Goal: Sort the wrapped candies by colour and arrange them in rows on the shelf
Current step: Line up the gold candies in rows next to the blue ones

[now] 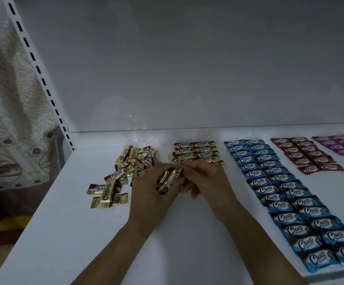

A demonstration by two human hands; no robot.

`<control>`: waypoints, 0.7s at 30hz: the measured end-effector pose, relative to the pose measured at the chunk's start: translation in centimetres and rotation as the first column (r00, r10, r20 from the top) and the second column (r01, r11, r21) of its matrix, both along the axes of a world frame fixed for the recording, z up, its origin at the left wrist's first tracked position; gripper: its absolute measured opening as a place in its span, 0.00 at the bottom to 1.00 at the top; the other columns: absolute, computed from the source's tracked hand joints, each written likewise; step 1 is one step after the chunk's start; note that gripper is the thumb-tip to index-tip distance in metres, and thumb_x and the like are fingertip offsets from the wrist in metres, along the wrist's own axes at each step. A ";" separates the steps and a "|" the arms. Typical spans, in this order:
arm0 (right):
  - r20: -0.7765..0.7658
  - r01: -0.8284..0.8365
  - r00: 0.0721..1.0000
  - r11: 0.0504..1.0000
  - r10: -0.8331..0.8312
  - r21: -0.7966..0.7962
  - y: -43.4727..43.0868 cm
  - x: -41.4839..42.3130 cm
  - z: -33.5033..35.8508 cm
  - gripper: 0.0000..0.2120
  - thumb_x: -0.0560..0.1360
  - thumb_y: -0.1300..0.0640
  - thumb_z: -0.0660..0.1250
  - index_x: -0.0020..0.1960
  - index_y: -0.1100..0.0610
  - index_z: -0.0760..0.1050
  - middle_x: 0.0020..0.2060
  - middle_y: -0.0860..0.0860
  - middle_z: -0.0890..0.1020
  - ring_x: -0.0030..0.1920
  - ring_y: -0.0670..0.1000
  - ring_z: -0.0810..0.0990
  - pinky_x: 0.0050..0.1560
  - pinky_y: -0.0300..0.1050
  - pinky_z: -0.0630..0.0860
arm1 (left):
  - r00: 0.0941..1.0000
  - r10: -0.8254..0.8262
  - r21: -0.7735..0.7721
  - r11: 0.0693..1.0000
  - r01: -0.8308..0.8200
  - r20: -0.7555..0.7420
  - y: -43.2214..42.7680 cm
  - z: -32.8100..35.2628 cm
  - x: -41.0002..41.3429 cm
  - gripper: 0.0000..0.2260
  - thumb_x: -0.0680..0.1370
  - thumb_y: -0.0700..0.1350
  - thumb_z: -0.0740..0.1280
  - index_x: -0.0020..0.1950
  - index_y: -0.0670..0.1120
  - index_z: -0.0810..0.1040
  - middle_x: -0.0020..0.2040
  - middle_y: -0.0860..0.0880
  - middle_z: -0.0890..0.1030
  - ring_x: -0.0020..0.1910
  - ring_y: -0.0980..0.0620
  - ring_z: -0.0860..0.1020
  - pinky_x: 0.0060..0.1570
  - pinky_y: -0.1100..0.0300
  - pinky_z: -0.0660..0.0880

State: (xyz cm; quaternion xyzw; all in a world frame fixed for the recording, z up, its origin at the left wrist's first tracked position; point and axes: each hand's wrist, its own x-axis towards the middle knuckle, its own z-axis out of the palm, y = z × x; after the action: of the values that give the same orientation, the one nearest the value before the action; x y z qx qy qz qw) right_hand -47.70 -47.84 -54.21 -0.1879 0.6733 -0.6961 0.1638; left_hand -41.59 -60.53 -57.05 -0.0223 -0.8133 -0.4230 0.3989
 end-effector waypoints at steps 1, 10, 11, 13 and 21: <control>-0.010 -0.001 1.000 1.000 0.001 0.003 -0.1 0.1 0.1 0.07 0.77 0.61 0.65 0.47 0.54 0.81 0.31 0.52 0.83 0.29 0.48 0.80 0.24 0.37 0.72 | 0.999 -0.033 0.018 0.999 0.033 -0.011 0.1 0.0 0.0 0.11 0.73 0.48 0.71 0.52 0.60 0.78 0.43 0.67 0.80 0.44 0.67 0.78 0.43 0.76 0.70; -0.071 -0.044 0.996 0.998 0.046 0.036 0.5 -0.5 0.0 0.06 0.77 0.59 0.66 0.50 0.54 0.81 0.36 0.51 0.85 0.34 0.49 0.84 0.27 0.38 0.75 | 0.991 -0.134 0.064 0.989 0.135 -0.013 0.0 0.1 0.1 0.05 0.74 0.49 0.69 0.48 0.59 0.77 0.37 0.60 0.80 0.35 0.63 0.77 0.35 0.74 0.69; -0.110 0.002 0.994 0.998 0.004 0.061 0.7 -0.7 0.0 0.05 0.76 0.58 0.66 0.49 0.53 0.80 0.35 0.51 0.85 0.32 0.48 0.83 0.25 0.36 0.73 | 0.994 -0.112 0.033 0.993 0.112 0.005 -0.1 -0.1 0.0 0.05 0.74 0.48 0.70 0.47 0.57 0.78 0.37 0.59 0.80 0.37 0.62 0.78 0.36 0.74 0.69; -0.281 0.217 0.946 0.959 -0.161 0.180 1.7 -1.6 -0.3 0.05 0.75 0.52 0.68 0.49 0.51 0.80 0.37 0.49 0.84 0.28 0.45 0.82 0.26 0.35 0.73 | 0.997 -0.056 -0.045 0.997 0.058 0.053 -0.2 -0.6 -0.2 0.02 0.74 0.47 0.69 0.46 0.52 0.80 0.38 0.56 0.80 0.38 0.61 0.78 0.35 0.70 0.71; -0.693 0.651 0.715 0.454 -0.096 0.609 5.2 -4.2 -1.1 0.15 0.78 0.45 0.62 0.61 0.47 0.76 0.53 0.50 0.80 0.51 0.52 0.79 0.42 0.42 0.68 | 0.964 -0.016 -0.224 0.972 0.078 0.264 0.0 -1.4 -0.6 0.14 0.73 0.52 0.67 0.56 0.51 0.82 0.46 0.58 0.83 0.43 0.60 0.79 0.41 0.72 0.73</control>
State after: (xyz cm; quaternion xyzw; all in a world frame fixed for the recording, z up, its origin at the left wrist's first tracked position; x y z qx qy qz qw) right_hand -51.87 -42.66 -55.34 -0.1232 0.9560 -0.2243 -0.1435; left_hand -42.15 -60.49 -58.46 -0.0324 -0.9017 -0.3337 0.2729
